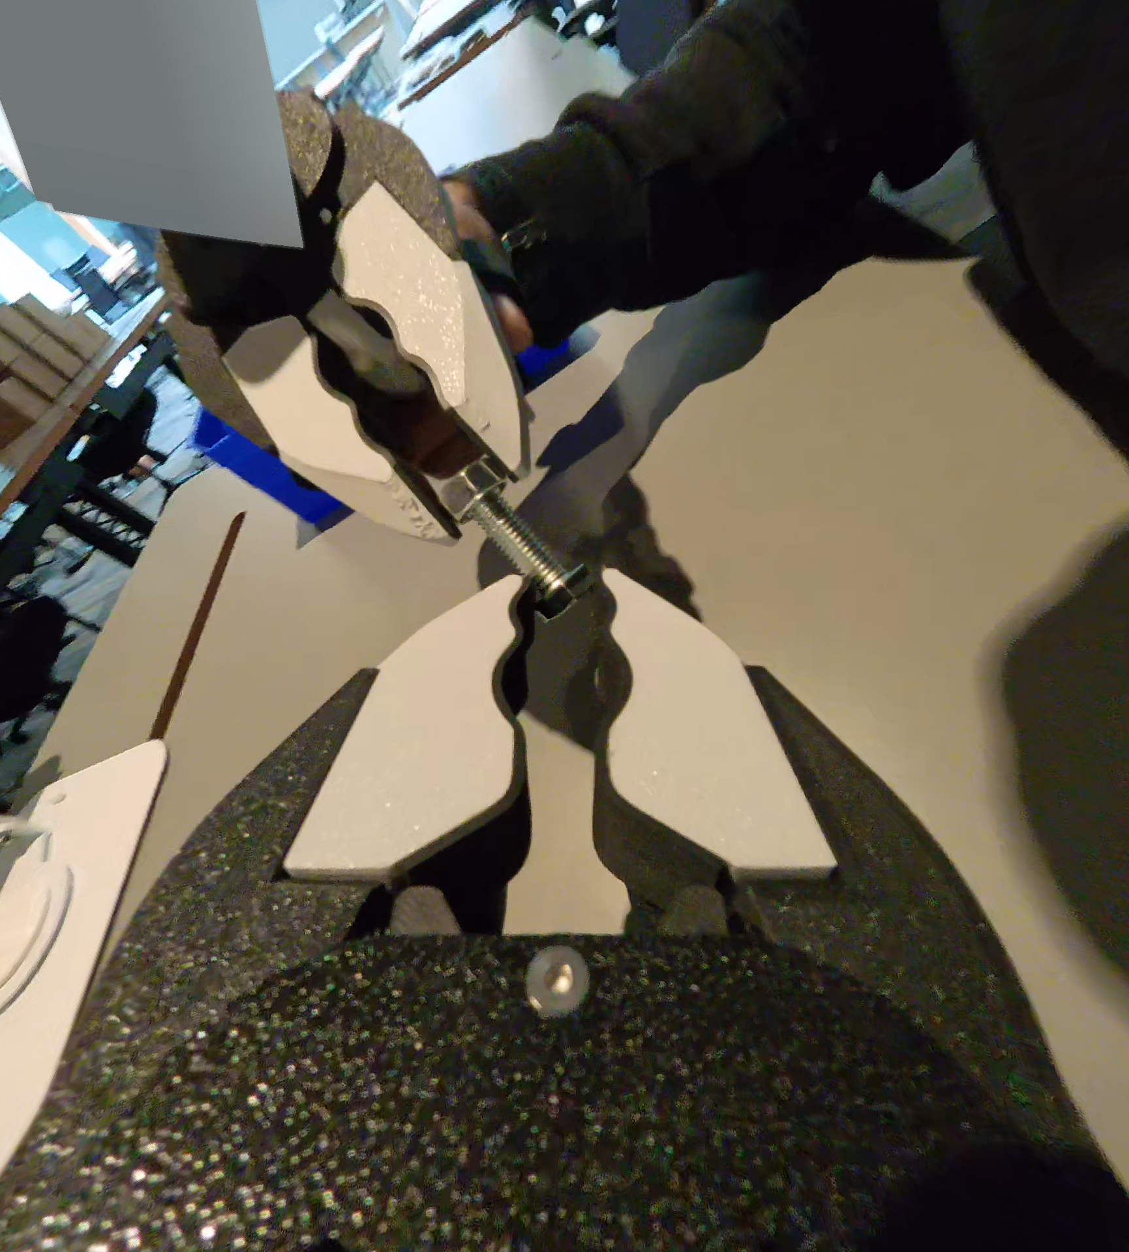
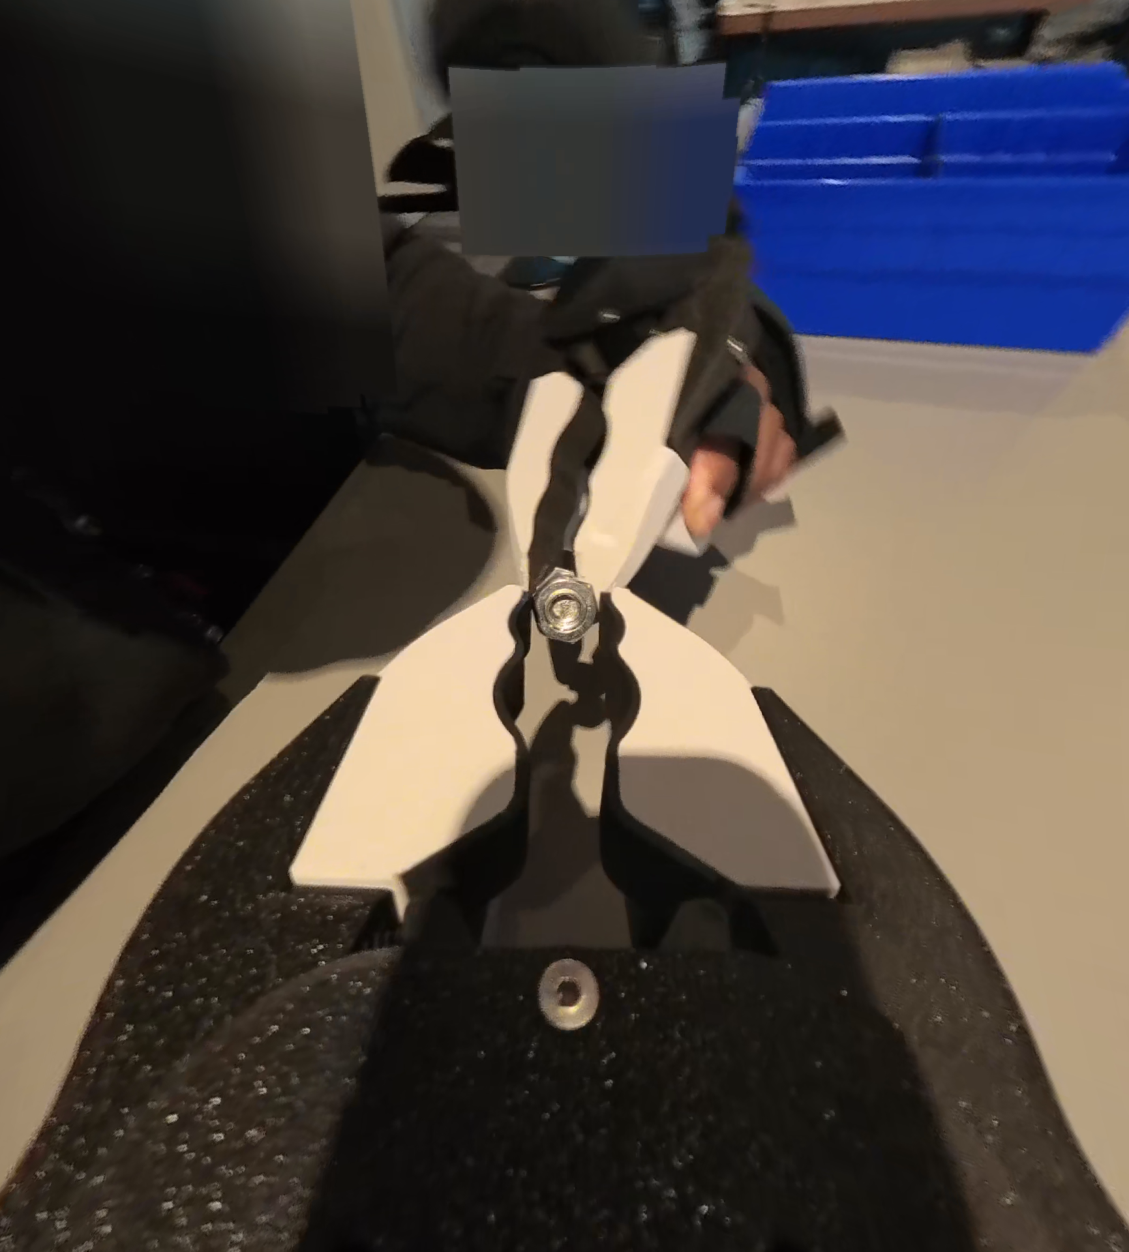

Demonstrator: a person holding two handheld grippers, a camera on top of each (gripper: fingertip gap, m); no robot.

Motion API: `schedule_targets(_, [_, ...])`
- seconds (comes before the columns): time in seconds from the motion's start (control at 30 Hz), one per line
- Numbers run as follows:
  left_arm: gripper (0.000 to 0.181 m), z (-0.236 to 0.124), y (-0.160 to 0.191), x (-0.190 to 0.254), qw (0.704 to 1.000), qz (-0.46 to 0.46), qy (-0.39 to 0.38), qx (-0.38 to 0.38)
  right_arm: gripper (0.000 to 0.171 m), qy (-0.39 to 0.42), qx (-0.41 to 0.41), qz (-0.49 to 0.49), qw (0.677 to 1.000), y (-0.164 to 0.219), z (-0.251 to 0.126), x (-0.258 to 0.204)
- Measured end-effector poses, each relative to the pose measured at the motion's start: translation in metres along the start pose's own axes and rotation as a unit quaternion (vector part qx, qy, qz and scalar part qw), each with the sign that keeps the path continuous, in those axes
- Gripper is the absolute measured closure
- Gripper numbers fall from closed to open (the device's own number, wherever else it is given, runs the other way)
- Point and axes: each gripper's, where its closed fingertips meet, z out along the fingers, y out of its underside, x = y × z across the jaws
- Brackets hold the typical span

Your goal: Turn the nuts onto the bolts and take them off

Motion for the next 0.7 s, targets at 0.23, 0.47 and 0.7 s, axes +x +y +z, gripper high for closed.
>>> schedule_targets(0.23, [0.166, -0.001, 0.023, -0.025, 0.983, 0.079, -0.112, -0.124, 0.153, 0.054, 0.009, 0.098, 0.994, 0.005, -0.003, 0.03])
schedule_targets(0.47, [0.165, -0.004, 0.028, -0.031, 0.977, 0.078, -0.136, -0.143, 0.143, 0.045, 0.053, 0.128, 0.989, 0.002, -0.004, 0.037])
schedule_targets(0.7, [0.166, -0.003, 0.016, -0.015, 0.997, -0.02, -0.058, -0.044, 0.14, 0.029, 0.052, 0.059, 0.996, 0.0, -0.011, 0.025])
